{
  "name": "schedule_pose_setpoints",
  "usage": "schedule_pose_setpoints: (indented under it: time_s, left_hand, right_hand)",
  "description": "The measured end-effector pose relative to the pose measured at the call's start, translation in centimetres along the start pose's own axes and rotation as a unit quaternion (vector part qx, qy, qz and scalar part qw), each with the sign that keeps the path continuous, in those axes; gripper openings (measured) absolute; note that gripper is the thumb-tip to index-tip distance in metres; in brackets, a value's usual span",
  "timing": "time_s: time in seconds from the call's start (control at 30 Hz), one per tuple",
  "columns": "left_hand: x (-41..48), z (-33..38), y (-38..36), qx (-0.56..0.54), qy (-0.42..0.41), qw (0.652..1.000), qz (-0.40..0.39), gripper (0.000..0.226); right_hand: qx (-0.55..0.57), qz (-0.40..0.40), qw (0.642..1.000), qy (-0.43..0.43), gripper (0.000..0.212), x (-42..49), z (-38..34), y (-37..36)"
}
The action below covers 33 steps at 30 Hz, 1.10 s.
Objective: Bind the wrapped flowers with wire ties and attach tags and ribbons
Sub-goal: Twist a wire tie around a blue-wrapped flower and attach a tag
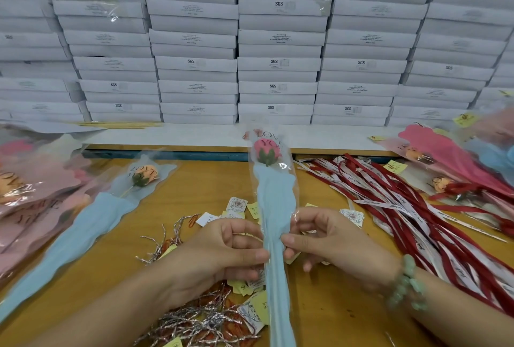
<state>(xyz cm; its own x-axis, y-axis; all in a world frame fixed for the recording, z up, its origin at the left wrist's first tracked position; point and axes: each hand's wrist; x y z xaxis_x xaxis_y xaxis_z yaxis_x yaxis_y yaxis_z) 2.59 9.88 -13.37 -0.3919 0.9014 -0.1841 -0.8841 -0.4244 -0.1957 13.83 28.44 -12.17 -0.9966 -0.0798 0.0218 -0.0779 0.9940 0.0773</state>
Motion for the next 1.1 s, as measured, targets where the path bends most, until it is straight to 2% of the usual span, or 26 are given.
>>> schedule_pose_setpoints:
  time_s: [0.1, 0.27, 0.37, 0.5, 0.7, 1.1]
  left_hand:
    - [-0.1, 0.0, -0.1, 0.008, 0.0, 1.0, -0.017, 0.025]
    - [0.1, -0.2, 0.1, 0.001, -0.016, 1.0, -0.025, 0.024]
    - [0.0, -0.2, 0.0, -0.011, -0.027, 0.999, -0.03, 0.022]
    - [0.0, -0.3, 0.0, -0.013, -0.029, 0.999, -0.037, 0.016]
    - [0.1, -0.6, -0.1, -0.031, -0.027, 0.999, -0.028, 0.025]
    - [0.1, -0.7, 0.2, -0.019, -0.032, 0.999, -0.038, 0.031]
  right_hand:
    - [0.008, -0.002, 1.0, -0.005, 0.009, 0.0, 0.1, 0.2]
    - [0.103, -0.03, 0.992, -0.061, 0.026, 0.2, 0.3, 0.8]
    - [0.14, -0.062, 0.984, -0.095, 0.024, 0.2, 0.3, 1.0]
    - [0.14, -0.068, 0.983, -0.099, 0.018, 0.3, 0.5, 0.8]
    - [0.12, -0.042, 0.989, -0.077, 0.016, 0.3, 0.9, 0.3]
    - [0.065, -0.015, 0.996, -0.056, 0.044, 0.1, 1.0, -1.0]
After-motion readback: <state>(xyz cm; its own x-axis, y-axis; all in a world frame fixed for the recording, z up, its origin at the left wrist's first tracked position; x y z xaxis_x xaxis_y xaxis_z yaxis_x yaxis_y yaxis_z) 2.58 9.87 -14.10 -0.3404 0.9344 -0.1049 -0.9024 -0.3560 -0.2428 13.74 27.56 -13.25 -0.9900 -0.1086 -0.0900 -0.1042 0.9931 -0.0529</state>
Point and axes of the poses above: each hand's wrist, its own x-axis towards the middle knuckle, its own y-axis out of the back of the hand, z = x × y, and after that the axes turned 5 degrees about -z, right-handed
